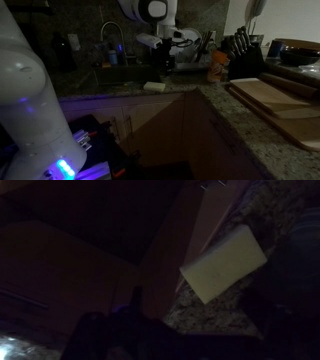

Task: Move the yellow sponge to the right side of the counter, scrub the countertop with the sponge

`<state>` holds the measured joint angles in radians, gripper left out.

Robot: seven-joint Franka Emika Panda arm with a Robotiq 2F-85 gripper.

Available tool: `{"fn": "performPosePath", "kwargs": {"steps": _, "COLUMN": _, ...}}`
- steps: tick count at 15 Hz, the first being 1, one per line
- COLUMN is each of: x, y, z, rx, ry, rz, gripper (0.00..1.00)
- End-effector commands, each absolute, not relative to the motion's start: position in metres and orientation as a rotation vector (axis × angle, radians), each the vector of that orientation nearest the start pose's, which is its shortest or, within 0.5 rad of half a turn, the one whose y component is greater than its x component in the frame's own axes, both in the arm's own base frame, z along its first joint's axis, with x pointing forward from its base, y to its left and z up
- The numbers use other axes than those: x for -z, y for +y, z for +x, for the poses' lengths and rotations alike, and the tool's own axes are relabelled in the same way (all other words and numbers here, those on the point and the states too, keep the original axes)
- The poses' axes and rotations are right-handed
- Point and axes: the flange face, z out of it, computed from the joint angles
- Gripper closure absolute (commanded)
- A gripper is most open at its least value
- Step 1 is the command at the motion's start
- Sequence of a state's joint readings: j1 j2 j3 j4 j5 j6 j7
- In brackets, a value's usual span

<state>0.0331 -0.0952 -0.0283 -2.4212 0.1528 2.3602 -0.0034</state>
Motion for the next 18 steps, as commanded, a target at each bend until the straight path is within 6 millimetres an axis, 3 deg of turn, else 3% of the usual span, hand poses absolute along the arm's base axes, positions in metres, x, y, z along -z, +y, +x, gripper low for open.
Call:
{"fn": "performPosePath", "kwargs": {"steps": 1, "x": -0.305, "y": 0.069, "z": 0.527, "rx": 0.196, "ry": 0.161, "rz": -2.975, "gripper": 0.00}}
{"fn": "performPosePath", "kwargs": {"steps": 4, "x": -0.278, "y": 0.102, "z": 0.543, "rx": 0.230, "ry": 0.290, "rz": -2.973, "gripper": 0.00}}
{"fn": "performPosePath", "kwargs": {"steps": 5, "x": -0.293, "y": 0.097, "z": 0.528, "rx": 0.234, "ry": 0.221, "rz": -2.976, "gripper": 0.00}}
{"fn": "performPosePath", "kwargs": {"steps": 7, "x": -0.278, "y": 0.108, "z": 0.536, "rx": 0.214, "ry": 0.265, "rz": -2.974, "gripper": 0.00}}
{"fn": "performPosePath", "kwargs": {"steps": 9, "x": -0.275, "y": 0.106, "z": 0.540, "rx": 0.214, "ry": 0.276, "rz": -2.973, "gripper": 0.00}}
{"fn": "performPosePath", "kwargs": {"steps": 18, "x": -0.296, "y": 0.109, "z": 0.510, "rx": 0.019, "ry": 0.858, "rz": -2.894, "gripper": 0.00}}
